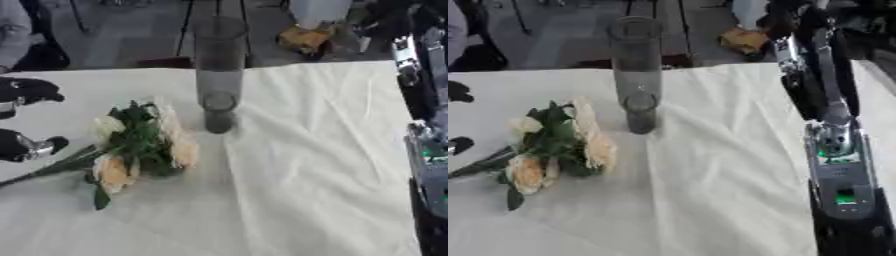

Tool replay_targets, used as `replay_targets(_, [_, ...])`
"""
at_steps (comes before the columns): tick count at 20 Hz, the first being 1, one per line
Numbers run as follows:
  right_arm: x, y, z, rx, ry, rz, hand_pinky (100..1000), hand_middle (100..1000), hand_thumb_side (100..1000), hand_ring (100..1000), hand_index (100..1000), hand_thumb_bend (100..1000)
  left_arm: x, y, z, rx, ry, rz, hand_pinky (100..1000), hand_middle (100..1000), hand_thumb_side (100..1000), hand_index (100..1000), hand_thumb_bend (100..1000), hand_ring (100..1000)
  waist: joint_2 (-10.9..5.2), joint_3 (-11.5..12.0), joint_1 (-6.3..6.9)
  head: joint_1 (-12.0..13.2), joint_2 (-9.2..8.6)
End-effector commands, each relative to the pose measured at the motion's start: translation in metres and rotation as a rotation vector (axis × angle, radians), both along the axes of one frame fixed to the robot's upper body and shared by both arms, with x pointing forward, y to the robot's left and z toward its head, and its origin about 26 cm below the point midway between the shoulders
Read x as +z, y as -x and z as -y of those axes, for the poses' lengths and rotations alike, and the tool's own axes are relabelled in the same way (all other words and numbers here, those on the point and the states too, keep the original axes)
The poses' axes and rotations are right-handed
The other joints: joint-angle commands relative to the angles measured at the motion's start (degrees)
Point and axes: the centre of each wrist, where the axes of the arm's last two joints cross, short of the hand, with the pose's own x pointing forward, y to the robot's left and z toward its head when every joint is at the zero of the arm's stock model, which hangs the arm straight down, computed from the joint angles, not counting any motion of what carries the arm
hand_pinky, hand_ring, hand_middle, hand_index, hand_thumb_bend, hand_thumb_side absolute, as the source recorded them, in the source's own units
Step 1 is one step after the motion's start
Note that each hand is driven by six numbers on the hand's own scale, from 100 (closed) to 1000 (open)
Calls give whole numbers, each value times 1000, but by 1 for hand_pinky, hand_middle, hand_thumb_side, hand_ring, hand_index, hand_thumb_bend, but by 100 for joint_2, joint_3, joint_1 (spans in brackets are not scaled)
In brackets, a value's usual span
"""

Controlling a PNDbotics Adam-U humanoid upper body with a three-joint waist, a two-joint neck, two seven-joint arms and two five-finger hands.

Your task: Arrange flowers into the vase.

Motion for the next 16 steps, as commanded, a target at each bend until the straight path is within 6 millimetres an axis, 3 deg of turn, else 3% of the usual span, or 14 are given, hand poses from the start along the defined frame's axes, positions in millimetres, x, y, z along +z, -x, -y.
replay_targets(1, [10,4,1,4,22,32,649,583,1000,812,854,159,7,3,-11,21,-66,3,1000,1000,870,1000,388,1000,-63,-11,18,5,-61])
replay_targets(8, [10,4,1,7,20,30,649,582,1000,813,854,158,-7,-2,-16,28,-70,-19,1000,1000,937,1000,493,1000,-34,-37,11,-1,-89])
replay_targets(16, [9,3,1,17,16,27,650,579,1000,815,853,157,-30,-19,-11,32,-65,-8,1000,1000,892,1000,421,1000,8,-80,-7,34,-123])
